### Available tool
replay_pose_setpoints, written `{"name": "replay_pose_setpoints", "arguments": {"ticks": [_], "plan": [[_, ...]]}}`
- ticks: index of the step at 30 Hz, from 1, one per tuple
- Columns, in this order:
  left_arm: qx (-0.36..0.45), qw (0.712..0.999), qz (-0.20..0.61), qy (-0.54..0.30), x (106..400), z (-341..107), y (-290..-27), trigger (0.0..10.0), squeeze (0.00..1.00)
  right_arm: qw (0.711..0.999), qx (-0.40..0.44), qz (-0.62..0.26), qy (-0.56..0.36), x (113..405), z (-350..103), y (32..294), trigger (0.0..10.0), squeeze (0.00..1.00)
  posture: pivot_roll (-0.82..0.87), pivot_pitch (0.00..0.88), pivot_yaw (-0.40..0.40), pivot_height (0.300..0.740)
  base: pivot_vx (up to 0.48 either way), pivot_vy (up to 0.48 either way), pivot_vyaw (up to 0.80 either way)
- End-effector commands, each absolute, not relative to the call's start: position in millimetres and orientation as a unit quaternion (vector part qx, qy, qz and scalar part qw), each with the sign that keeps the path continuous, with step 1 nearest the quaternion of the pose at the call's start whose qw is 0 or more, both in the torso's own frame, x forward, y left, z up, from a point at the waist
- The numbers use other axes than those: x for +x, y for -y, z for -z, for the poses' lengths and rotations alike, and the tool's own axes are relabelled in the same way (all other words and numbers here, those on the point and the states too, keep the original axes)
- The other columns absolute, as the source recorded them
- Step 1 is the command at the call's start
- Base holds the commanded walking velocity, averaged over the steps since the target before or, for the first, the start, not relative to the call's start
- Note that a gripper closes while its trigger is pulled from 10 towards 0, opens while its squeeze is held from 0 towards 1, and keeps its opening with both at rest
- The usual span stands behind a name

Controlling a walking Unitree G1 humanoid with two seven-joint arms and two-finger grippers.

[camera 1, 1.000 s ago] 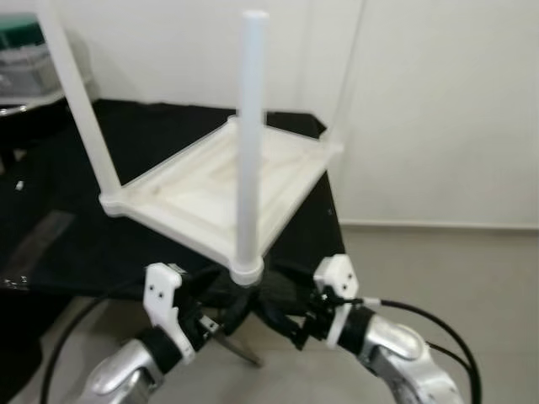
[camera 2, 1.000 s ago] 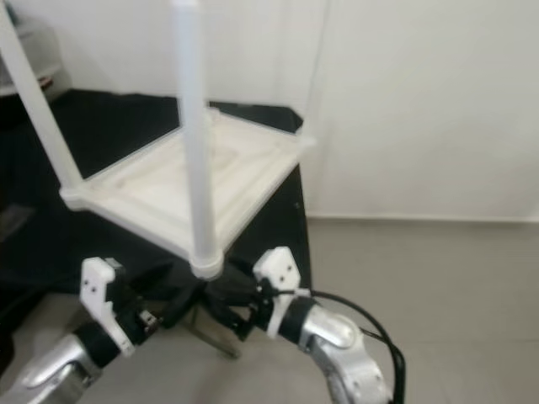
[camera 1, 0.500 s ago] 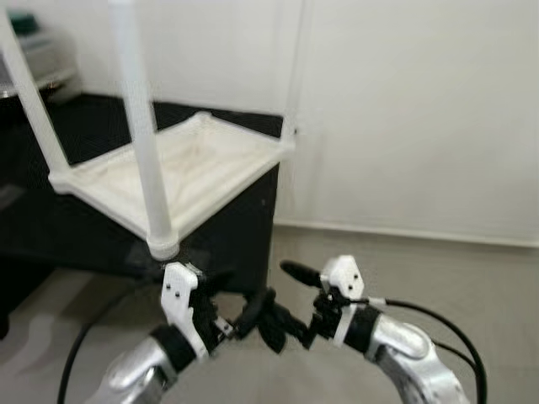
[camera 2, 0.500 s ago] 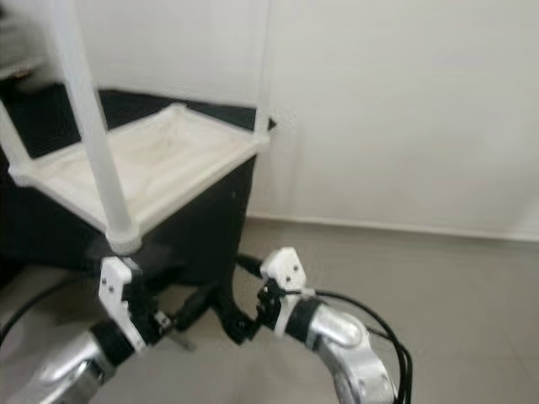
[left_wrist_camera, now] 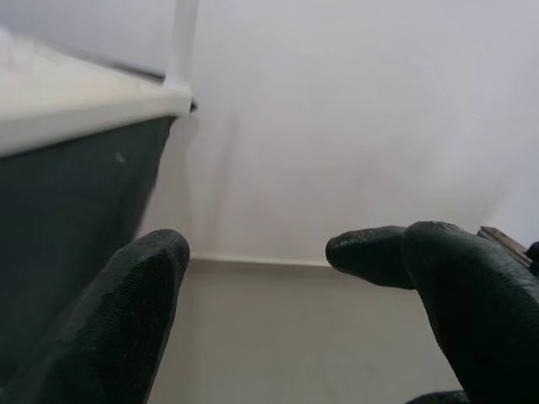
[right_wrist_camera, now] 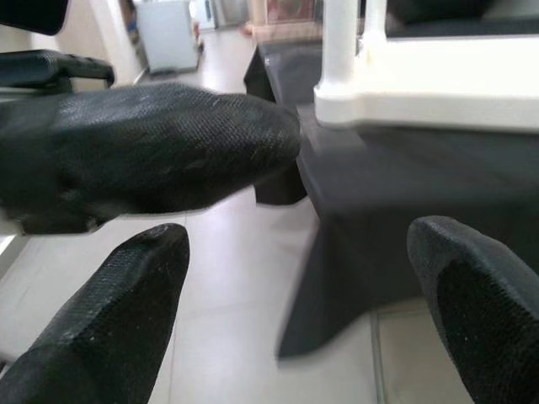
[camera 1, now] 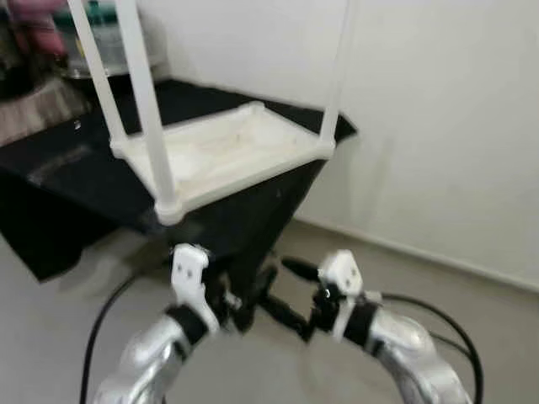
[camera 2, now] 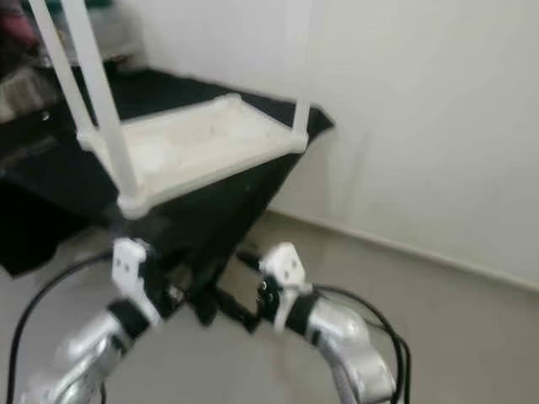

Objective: Building children table

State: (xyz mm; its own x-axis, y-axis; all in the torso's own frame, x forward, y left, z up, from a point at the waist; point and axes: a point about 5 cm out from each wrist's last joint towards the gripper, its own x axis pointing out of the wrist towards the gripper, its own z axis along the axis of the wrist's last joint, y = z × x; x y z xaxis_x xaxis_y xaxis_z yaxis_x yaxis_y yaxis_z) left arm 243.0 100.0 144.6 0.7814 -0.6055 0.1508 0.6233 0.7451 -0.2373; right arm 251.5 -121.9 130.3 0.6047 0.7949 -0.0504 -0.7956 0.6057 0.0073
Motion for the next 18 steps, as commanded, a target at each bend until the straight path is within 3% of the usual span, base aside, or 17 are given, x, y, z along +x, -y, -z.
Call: {"name": "replay_pose_setpoints", "arguments": {"ticks": [1, 6, 8, 13, 18], "plan": [[-0.138, 0.938, 0.316, 0.032, 244, -142, -102, 10.0, 0.00, 0.903, -0.013, -0.429, -0.014, 255, -133, 126, 10.0, 0.00, 0.05, 0.076, -0.055, 0.740, 0.000, -0.458, 0.79], [-0.146, 0.943, 0.296, 0.030, 248, -138, -104, 10.0, 0.00, 0.923, -0.014, -0.384, -0.009, 262, -132, 131, 10.0, 0.00, 0.04, 0.073, -0.055, 0.740, 0.000, -0.456, 0.78], [-0.148, 0.947, 0.285, 0.030, 250, -137, -105, 10.0, 0.00, 0.937, -0.002, -0.349, -0.007, 267, -133, 135, 10.0, 0.00, 0.04, 0.074, -0.055, 0.740, 0.000, -0.454, 0.00], [-0.147, 0.949, 0.279, 0.026, 252, -135, -105, 10.0, 0.00, 0.941, -0.010, -0.338, -0.003, 269, -134, 137, 10.0, 0.00, 0.04, 0.073, -0.054, 0.740, 0.000, -0.454, 0.00], [-0.142, 0.950, 0.276, 0.026, 255, -134, -103, 10.0, 0.00, 0.943, -0.021, -0.332, 0.000, 270, -133, 138, 10.0, 0.00, 0.03, 0.069, -0.053, 0.740, 0.000, -0.454, 0.80]]}}
